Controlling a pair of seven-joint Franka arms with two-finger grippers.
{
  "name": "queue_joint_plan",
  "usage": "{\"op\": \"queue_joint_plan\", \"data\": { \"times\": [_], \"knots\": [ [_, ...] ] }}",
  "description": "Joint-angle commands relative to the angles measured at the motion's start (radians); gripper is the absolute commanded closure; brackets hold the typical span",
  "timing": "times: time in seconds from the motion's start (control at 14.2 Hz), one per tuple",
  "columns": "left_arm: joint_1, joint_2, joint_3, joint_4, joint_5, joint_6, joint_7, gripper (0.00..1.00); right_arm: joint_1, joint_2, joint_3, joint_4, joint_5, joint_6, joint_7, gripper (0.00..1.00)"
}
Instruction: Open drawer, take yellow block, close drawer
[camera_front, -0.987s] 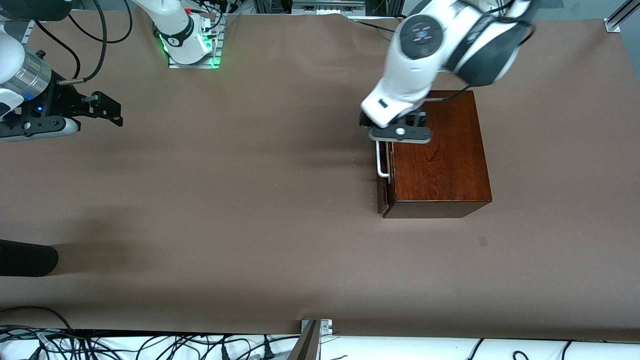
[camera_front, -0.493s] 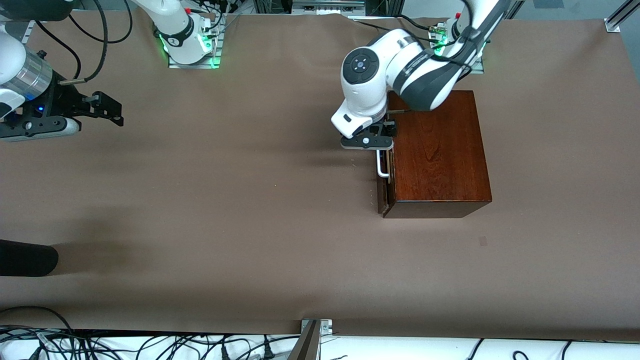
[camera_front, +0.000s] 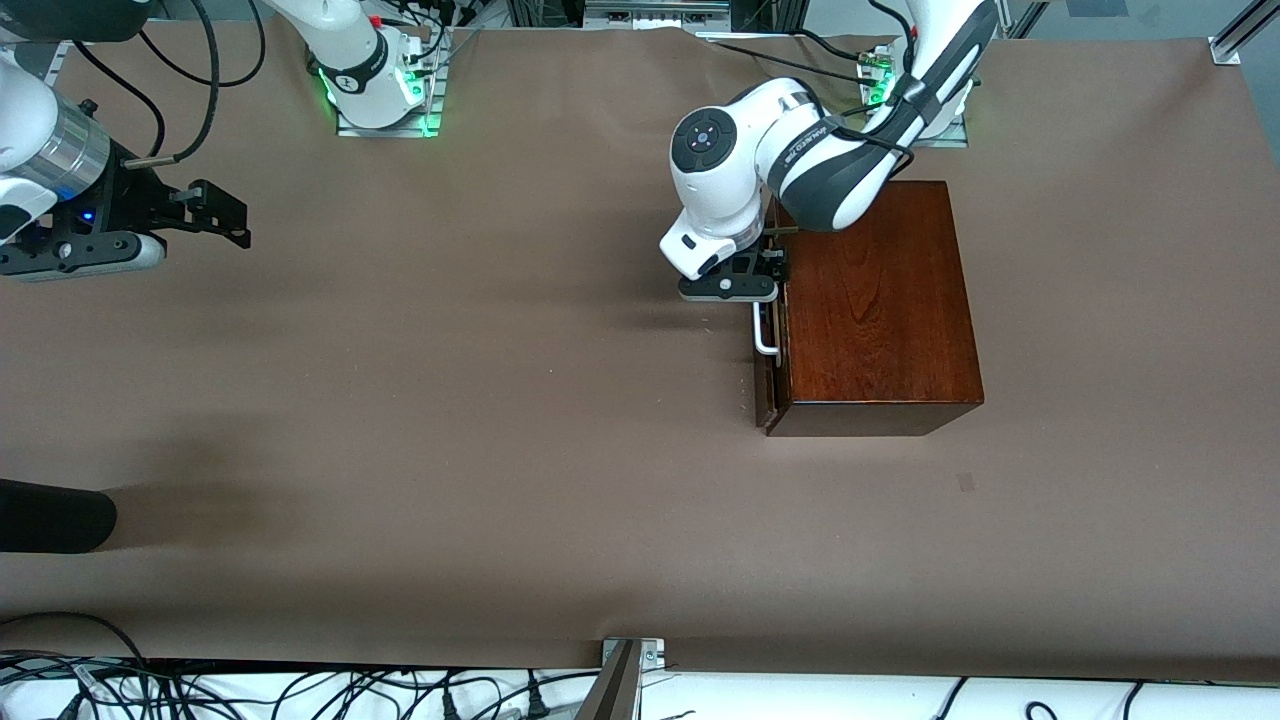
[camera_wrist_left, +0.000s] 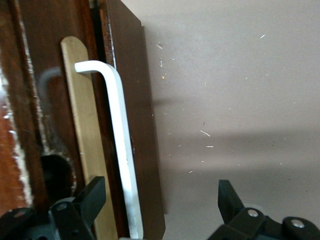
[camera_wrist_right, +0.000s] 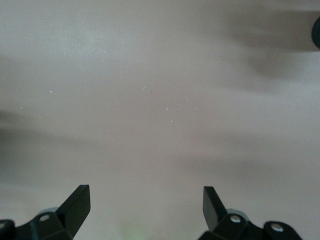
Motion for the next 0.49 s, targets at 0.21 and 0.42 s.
{"op": "queue_joint_plan", "data": {
  "times": [0.21, 0.42],
  "knots": [
    [0.000, 0.047, 0.003, -0.012, 0.033, 0.088, -0.038, 0.00, 0.002, -0.004, 0.000, 0.007, 0.002, -0.019, -0.007, 0.00],
    [-0.032, 0.067, 0.003, -0.008, 0.033, 0.120, -0.111, 0.00, 0.002, -0.004, 0.000, 0.007, 0.002, -0.019, -0.007, 0.00]
  ]
}}
